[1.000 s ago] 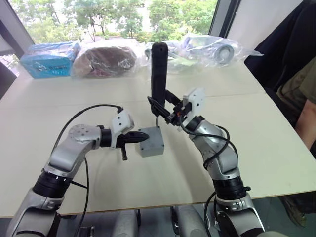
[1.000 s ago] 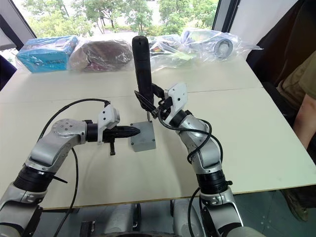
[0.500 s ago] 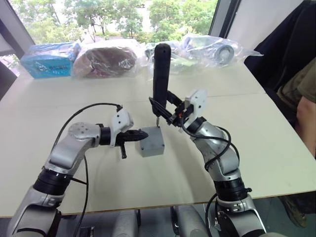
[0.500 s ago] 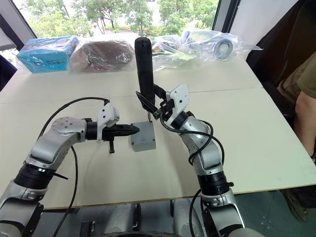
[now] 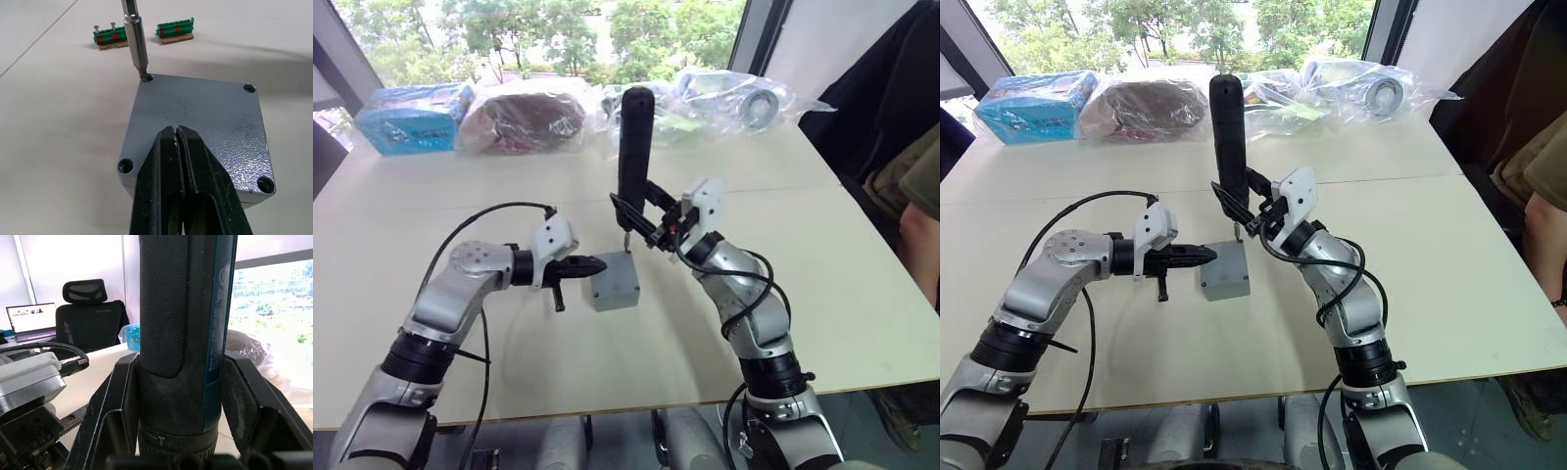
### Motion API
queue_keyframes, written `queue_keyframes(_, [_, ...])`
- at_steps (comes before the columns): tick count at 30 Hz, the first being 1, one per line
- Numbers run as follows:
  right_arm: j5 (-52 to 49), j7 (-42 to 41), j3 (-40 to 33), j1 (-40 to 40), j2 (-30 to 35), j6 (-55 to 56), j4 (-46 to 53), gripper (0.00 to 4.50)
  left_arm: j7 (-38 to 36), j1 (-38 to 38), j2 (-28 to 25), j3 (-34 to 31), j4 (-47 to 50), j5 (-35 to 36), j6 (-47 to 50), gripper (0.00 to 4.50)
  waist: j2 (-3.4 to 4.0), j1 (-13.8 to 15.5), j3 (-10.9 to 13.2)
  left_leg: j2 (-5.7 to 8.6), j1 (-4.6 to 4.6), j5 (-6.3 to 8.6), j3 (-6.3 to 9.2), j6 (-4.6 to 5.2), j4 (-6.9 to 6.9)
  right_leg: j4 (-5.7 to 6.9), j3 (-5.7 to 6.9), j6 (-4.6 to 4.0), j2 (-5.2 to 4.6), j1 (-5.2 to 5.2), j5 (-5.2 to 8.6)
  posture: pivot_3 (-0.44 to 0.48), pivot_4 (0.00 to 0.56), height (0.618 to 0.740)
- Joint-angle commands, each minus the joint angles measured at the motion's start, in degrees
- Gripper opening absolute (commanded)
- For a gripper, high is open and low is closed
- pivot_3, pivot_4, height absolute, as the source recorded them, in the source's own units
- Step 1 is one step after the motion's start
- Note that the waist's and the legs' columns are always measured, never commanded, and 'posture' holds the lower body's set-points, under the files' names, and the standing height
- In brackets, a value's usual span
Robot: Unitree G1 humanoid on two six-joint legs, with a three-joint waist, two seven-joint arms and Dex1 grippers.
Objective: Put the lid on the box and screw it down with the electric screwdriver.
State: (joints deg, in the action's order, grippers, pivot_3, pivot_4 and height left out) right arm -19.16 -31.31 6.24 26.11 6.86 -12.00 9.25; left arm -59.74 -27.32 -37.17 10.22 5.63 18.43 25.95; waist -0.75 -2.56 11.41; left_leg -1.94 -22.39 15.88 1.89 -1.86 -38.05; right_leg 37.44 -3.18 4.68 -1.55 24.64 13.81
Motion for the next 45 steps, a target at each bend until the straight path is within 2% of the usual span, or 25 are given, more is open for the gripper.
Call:
queue_keyframes(1, [-0.49, -0.1, -1.01, 0.26, 0.83, 0.52, 1.93, 1.89, -0.36, 0.06, -0.32, 0.39, 0.14, -0.79, 0.4, 0.0, 0.0, 0.01, 0.0, 0.0, 0.0, 0.0, 0.0, 0.0, 0.0, 0.0, 0.0, 0.0, 0.0, 0.0, 0.0, 0.0, 0.15, 0.74])
queue_keyframes(12, [-0.54, 0.56, -1.2, -0.07, 1.26, 0.65, 2.14, 1.89, -0.98, 0.04, -0.33, 0.56, -0.18, -1.15, 0.1, 0.0, 0.0, 0.03, 0.0, 0.0, 0.0, 0.0, 0.0, 0.0, 0.0, -0.02, 0.0, 0.0, 0.0, -0.01, 0.0, 0.0, 0.15, 0.74])
queue_keyframes(30, [4.47, -0.38, 4.65, -4.72, 2.51, -0.44, -2.98, 1.89, -1.32, 1.57, -0.56, 0.79, 0.87, -1.78, 0.39, 0.0, -0.13, -0.01, -0.42, 0.0, 0.19, 0.0, 0.0, 0.0, 0.01, -0.08, 0.0, -0.15, 0.0, -0.21, 0.1, 0.0, 0.15, 0.74])
queue_keyframes(37, [5.69, 0.8, 5.37, -4.24, 3.86, -6.06, -4.5, 1.89, -0.44, 1.59, 0.07, 1.34, 0.6, -2.79, 0.13, 0.0, -0.15, -0.01, -0.82, 0.0, 0.45, 0.0, -0.01, 0.0, 0.02, -0.09, -0.02, -0.2, 0.0, -0.48, 0.13, 0.0, 0.15, 0.74])
queue_keyframes(40, [5.24, 0.89, 5.38, -3.75, 4.38, -8.96, -4.47, 1.89, -0.31, 1.56, 0.33, 1.49, 0.33, -2.98, -0.1, 0.0, -0.19, 0.01, -0.88, -0.01, 1.07, 0.01, 0.01, 0.01, 0.2, -0.33, -0.01, -0.18, 0.0, -1.1, 0.26, 0.0, 0.15, 0.74])
queue_keyframes(45, [3.97, 2.3, 4.79, -3.96, 3.85, -13.81, -4.22, 1.89, 0.08, 1.79, 0.95, 1.78, 0.0, -3.57, -0.61, 0.0, -0.33, 0.05, -1.39, -0.01, 1.13, 0.01, 0.01, 0.0, 0.21, -0.4, -0.01, -0.12, -0.04, -1.21, 0.37, 0.0, 0.15, 0.74])
